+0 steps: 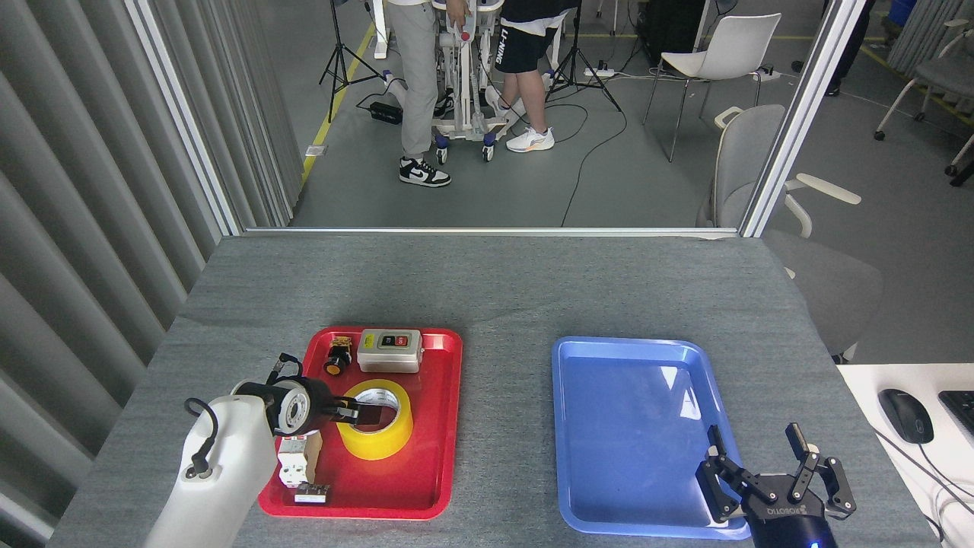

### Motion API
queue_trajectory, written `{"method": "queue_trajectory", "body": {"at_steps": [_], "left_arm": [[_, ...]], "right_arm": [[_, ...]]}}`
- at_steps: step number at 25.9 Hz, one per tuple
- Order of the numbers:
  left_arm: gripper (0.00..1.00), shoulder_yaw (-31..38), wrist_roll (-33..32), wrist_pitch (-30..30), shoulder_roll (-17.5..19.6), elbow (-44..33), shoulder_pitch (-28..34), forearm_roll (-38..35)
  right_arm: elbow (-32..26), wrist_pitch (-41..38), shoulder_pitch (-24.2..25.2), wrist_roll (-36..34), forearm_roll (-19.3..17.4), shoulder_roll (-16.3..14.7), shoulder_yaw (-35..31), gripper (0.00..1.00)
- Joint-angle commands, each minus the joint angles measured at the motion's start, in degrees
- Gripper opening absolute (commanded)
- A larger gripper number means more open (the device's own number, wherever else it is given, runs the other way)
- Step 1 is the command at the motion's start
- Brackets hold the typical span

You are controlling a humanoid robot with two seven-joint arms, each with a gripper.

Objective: Place and move tape with both arms
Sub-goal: 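Grasp the yellow tape roll's rim with the left gripper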

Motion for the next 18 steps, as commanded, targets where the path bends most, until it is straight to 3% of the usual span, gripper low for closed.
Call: {"method": "queue_trajectory", "body": {"at_steps": [1,12,18], "left_arm": [[0.99,-0.1,2.6,0.0,0.2,0.8,0.0,-0.2],[0.82,-1.0,3.7,-0.1,0.0,2.5,0.0,-0.1],[0.64,-1.0,8.0,-0.1,0.2,2.8,0.0,-0.1]], "right_arm": [[0.0,0.0,-0.1,0.0,0.0,0.0,-0.1,1.0],[0.0,0.0,-0.3,0.0,0.0,-0.1,-0.4,1.0],[0.0,-0.2,0.0,0.0,0.0,-0.6,-0.1,1.0]]}}
